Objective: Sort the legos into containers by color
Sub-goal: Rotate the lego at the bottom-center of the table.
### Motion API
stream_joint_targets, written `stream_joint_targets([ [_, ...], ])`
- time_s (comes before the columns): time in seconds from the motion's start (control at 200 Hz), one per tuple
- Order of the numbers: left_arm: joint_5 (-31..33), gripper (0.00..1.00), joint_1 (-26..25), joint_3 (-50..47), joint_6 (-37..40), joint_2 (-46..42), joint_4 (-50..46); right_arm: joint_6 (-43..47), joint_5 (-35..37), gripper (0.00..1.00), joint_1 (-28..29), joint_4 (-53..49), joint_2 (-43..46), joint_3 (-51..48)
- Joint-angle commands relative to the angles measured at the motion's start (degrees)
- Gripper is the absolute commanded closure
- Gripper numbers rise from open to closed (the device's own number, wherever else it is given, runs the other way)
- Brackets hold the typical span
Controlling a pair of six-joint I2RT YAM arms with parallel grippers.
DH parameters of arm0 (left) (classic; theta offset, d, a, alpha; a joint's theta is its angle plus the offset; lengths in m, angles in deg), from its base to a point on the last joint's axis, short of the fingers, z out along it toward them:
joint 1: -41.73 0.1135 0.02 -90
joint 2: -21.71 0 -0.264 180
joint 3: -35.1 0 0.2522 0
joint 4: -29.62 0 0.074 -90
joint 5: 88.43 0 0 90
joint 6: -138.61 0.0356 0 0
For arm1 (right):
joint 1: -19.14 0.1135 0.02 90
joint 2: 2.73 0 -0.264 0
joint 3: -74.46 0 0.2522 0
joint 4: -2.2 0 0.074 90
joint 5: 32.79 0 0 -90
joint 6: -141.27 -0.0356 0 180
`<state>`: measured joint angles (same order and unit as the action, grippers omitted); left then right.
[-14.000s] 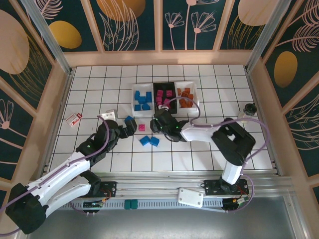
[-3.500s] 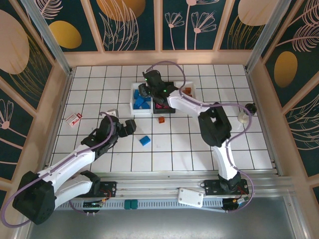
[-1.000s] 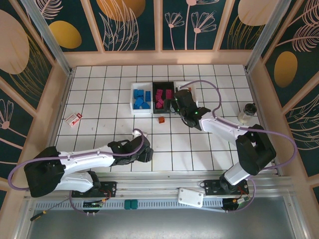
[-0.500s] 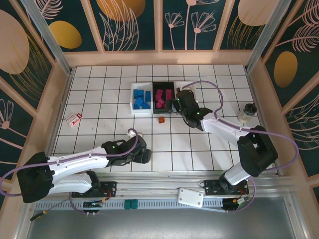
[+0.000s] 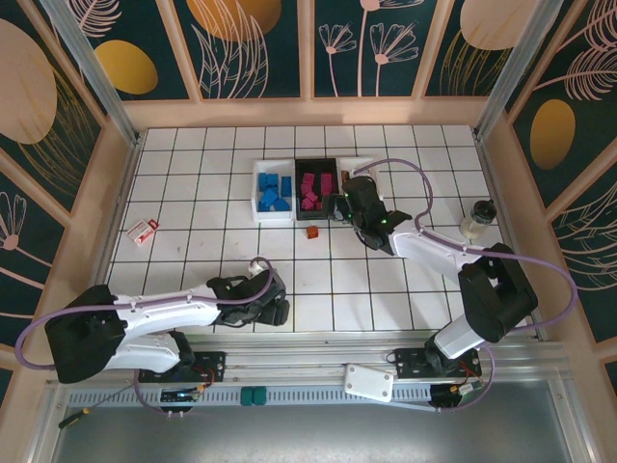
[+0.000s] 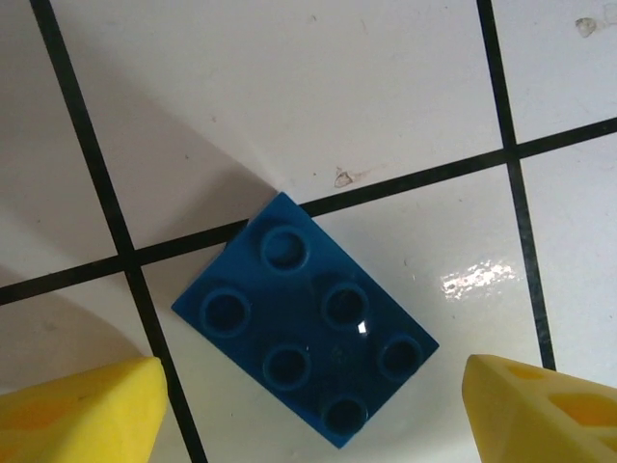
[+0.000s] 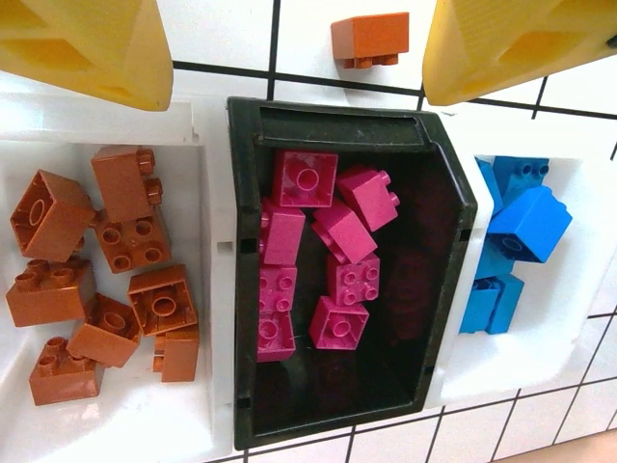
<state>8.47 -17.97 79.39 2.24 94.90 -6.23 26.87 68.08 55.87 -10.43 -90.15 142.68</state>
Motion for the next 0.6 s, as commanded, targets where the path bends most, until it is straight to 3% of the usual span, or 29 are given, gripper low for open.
stream_joint_targets([
  [0.0,0.1,0.2,-0.3,2.7,2.7,4.1,6.0,-0.5,0.6,0.31,-0.6,1.2,2.6,-0.9],
  [0.285,0.1,0.29,-0.3,9.5,6.9,9.6,7.9,-0.6,0.7,0.31,-1.1,1.1,3.7,-1.7],
  [0.596,1.3,0.25,-0.3,11.4,8.0,10.2,6.4,-0.7,0.5,0.31,-1.6,1.6,4.0,-2.1],
])
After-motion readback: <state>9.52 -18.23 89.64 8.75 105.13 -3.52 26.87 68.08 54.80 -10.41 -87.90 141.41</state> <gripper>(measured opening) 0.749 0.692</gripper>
